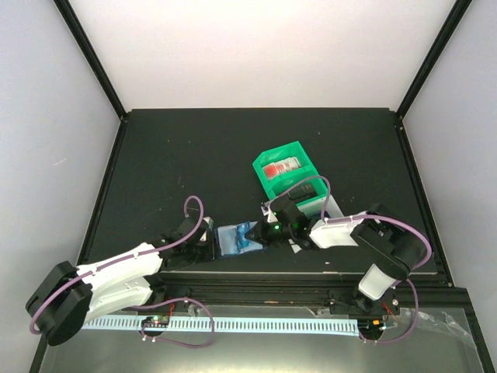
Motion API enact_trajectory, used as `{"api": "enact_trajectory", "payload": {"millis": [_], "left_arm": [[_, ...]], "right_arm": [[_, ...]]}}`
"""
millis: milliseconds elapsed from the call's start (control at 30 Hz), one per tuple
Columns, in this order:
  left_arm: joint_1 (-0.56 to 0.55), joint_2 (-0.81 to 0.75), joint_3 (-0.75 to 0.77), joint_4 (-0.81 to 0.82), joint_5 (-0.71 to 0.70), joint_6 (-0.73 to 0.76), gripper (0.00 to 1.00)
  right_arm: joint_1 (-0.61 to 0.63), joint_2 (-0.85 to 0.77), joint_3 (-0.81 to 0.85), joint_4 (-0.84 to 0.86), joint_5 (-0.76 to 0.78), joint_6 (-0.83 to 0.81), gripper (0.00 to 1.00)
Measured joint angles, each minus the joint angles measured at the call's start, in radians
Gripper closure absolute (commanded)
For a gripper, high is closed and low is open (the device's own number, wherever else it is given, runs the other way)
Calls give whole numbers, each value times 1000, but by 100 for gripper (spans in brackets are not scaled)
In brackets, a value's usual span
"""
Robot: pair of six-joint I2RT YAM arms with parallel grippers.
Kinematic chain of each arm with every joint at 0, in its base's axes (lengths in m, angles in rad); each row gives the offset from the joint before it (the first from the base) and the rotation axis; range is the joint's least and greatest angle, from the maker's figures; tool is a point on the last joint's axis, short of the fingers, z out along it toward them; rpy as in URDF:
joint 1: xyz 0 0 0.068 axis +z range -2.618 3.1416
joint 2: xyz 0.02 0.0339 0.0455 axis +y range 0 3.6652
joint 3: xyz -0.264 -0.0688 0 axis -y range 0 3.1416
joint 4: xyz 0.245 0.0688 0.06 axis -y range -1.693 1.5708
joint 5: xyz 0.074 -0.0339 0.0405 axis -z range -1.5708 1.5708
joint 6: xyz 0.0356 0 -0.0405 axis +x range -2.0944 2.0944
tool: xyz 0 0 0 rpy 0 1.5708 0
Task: Put the credit cards into the card holder
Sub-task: Insert the credit card into the card holder.
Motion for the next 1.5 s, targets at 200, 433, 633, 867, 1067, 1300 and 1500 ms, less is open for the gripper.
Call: {"api": "enact_trajectory", "payload": {"millis": [200,433,633,867,1067,1300,1500], "left_arm": [[0,0,0,-1,-4,1,94],[0,0,0,-2,-5,1,94],[0,0,0,-2,-5,2,94],[0,-1,0,-2,-5,2,93],[0,-4,0,-4,-7,2,93],[0,-9,0,-13,-11,3,93],[0,-18,0,-23,-13,3,92]], "right_arm": [[3,-7,0,-16,6,-7,99],[3,53,0,20,-17,-9,99],[4,95,3,93,-57,0,98],[10,125,15,126,-78,9,96],[27,159,58,129,-84,5,96],[35,200,91,152,-92,6,92],[45,217,92,154,-86,1,76]]}}
